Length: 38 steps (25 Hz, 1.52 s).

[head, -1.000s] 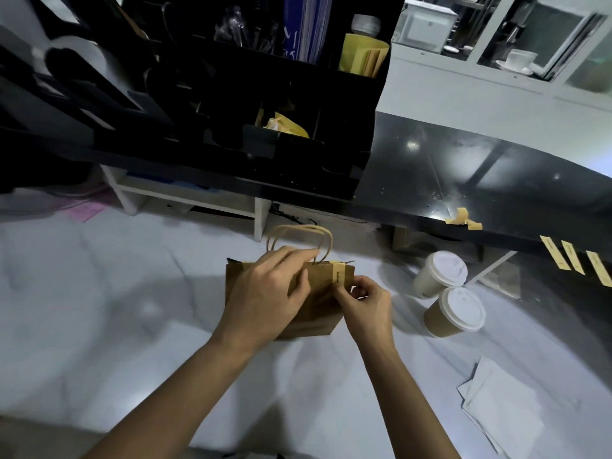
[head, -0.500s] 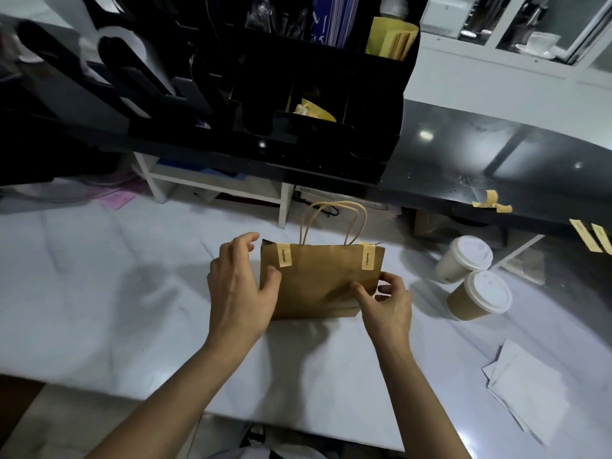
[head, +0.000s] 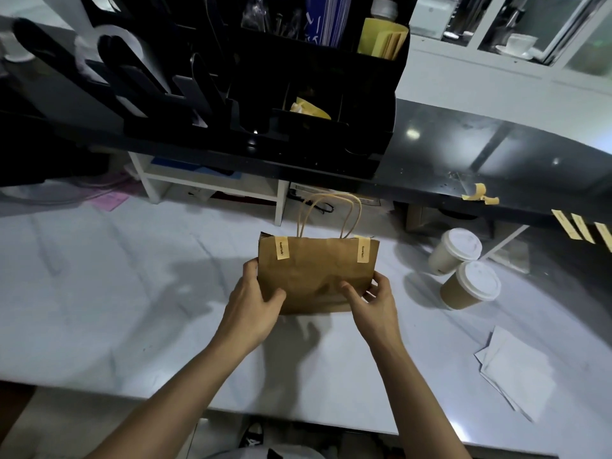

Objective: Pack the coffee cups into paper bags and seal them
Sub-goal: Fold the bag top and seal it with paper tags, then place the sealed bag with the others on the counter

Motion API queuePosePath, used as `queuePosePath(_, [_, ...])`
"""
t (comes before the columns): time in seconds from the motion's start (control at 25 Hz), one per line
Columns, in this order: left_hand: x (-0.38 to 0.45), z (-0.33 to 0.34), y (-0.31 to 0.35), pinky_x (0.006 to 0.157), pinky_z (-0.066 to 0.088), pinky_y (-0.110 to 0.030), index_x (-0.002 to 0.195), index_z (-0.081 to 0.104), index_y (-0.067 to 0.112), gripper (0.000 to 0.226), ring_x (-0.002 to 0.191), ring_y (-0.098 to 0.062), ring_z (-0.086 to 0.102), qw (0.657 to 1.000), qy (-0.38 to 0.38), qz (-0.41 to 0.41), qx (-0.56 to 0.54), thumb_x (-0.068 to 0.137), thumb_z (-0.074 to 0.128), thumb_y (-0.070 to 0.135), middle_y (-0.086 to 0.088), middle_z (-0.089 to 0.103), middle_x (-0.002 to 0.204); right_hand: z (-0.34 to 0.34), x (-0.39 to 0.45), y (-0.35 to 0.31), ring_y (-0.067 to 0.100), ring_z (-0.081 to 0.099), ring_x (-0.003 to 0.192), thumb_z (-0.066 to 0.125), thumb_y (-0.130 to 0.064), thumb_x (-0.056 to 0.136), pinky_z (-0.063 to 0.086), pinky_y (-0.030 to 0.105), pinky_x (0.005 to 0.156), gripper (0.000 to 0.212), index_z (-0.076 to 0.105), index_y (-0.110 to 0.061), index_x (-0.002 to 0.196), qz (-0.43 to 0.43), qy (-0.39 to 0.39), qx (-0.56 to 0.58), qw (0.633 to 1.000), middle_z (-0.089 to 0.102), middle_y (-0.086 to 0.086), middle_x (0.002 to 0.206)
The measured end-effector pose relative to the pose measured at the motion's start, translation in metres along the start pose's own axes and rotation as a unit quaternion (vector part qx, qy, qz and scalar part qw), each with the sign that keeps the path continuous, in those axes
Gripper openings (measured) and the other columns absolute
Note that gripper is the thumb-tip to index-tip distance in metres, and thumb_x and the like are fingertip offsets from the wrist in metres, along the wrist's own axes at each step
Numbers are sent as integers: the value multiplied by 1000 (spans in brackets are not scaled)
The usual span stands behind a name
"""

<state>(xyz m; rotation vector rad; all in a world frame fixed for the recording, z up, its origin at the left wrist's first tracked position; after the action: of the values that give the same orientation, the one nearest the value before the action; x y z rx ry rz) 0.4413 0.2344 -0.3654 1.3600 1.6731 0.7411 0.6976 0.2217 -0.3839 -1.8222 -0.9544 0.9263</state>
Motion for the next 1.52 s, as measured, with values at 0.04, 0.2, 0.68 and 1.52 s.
queuePosePath(0.04, [1,0,-1,84,46,-35,140,31,36,58,112,-22,56,1000,4,-3,-8,91,61,34,4,55,125,0,0,-1,10,63,110,79,-40,84,54,39,96,52,46,-40,124,-1,0,3,1000,63,-15,116])
queuePosePath(0.2, [8,-7,-1,80,50,-36,138,31,43,58,103,-20,59,999,26,-2,-40,90,62,36,6,58,116,-4,-4,-8,6,62,105,78,-45,85,55,35,90,55,43,-43,127,-11,10,0,1000,64,-9,119])
queuePosePath(0.68, [17,-7,33,91,49,-30,140,37,43,59,116,-9,52,991,14,111,-69,92,68,28,12,51,129,-26,-14,-33,8,60,109,76,-44,87,54,35,93,69,40,-44,146,-37,83,41,995,59,-15,120])
queuePosePath(1.52, [-47,98,122,91,49,-31,149,29,53,71,116,-7,51,955,-151,247,-62,94,66,27,13,44,129,-170,-120,5,-6,58,108,73,-47,90,49,19,75,58,39,-63,135,6,289,100,952,62,-14,118])
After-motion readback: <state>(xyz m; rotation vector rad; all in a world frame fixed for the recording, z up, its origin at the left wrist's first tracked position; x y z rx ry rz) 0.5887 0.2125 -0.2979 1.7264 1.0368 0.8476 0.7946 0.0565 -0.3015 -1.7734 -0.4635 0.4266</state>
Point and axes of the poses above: each hand's wrist, its own x-axis towards the middle knuckle, its own z-axis out of the palm, y = z × x, the point moved 8 cm from there along x, towards the middle knuckle
